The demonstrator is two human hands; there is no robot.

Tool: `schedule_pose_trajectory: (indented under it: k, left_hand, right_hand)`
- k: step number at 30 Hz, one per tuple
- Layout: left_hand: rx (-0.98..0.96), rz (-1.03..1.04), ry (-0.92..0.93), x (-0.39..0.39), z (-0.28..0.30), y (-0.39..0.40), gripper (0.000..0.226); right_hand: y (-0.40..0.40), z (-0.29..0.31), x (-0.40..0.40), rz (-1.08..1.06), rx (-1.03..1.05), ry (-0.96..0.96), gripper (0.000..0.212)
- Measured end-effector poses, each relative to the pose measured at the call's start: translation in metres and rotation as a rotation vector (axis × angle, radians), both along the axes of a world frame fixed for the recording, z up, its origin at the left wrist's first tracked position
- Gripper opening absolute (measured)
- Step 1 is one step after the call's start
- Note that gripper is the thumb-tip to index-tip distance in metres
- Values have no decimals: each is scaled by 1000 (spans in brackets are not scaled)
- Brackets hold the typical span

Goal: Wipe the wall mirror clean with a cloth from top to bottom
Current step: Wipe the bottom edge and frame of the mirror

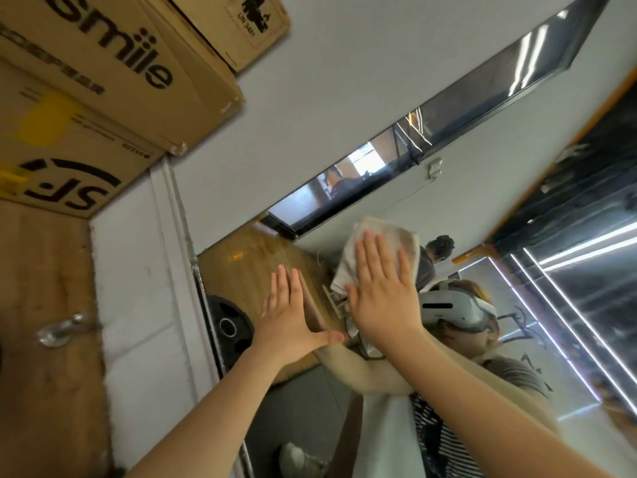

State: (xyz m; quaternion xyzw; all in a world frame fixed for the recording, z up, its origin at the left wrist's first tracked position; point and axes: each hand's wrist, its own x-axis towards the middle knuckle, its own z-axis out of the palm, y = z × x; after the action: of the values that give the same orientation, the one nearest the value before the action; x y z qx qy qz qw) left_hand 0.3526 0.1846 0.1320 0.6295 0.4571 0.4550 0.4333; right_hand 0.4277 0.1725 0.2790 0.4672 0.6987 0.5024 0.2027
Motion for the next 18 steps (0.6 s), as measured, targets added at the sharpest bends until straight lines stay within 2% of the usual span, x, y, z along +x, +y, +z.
schedule_pose_trajectory:
  k: [6, 9, 14, 18]
  left_hand:
    - [25, 20, 2, 3, -2, 1, 138]
    - [42, 41, 4, 7, -6, 3, 137]
    - [66, 51, -19, 11, -13, 6, 133]
    - [163, 136, -24, 7, -34, 4, 118]
  right_hand:
    - [-20, -2, 19, 18, -2, -20, 64]
    - [4, 9, 2, 45, -32, -69, 63]
    - [78, 19, -52, -41, -108, -209, 63]
    - [106, 6, -74, -84, -78, -207, 66]
